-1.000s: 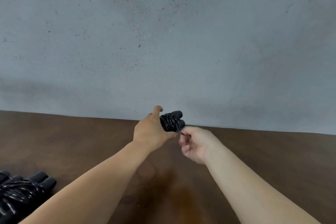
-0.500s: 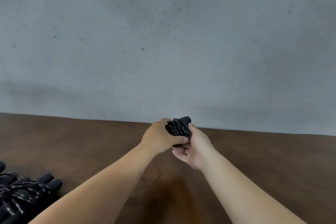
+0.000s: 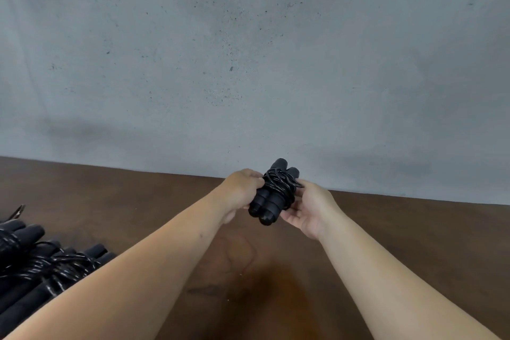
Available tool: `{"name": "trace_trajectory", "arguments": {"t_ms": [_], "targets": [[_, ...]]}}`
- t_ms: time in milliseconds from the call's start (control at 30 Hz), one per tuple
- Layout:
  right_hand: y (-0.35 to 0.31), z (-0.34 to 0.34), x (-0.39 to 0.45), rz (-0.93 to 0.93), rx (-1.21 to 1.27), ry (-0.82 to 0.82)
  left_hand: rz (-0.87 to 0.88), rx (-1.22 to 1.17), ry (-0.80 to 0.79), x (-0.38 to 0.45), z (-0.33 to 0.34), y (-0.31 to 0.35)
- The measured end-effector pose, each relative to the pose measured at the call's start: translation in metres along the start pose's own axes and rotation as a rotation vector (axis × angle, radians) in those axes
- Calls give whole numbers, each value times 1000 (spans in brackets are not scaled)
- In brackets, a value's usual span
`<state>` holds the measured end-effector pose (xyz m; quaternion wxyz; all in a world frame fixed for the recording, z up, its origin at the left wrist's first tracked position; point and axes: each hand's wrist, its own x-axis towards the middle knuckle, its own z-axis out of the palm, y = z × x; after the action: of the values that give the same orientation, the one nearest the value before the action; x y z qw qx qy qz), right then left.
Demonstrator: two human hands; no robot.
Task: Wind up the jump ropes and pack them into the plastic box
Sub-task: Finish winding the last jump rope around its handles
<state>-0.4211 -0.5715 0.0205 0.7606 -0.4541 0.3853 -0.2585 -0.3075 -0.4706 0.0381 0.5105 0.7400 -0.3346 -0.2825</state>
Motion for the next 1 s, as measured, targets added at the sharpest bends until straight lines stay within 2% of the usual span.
{"name": "trace_trajectory", "arguments": {"t_ms": [200,300,467,533,667,833,1000], "targets": [[6,5,-4,-14,-48,-71,-23,-20,85,-21,-8,-5],[15,23,-19,-8,-137,-194,-25,21,193,-40,-19,-15],[44,52,-30,0,-502,-291,-53,234,330,-76,-42,-40],[61,66,-33,20,-575,-330,-90,267,376,-93,-55,-51],[96,95,-50,124,-541,-497,-152,309,467,-132,-83,-72],[125,115,-79,207,-473,-571,-202,558,418,-161,-111,-83],[140,121,-96,196,-494,-528,-222,807,280,-171,-126,-96]]}}
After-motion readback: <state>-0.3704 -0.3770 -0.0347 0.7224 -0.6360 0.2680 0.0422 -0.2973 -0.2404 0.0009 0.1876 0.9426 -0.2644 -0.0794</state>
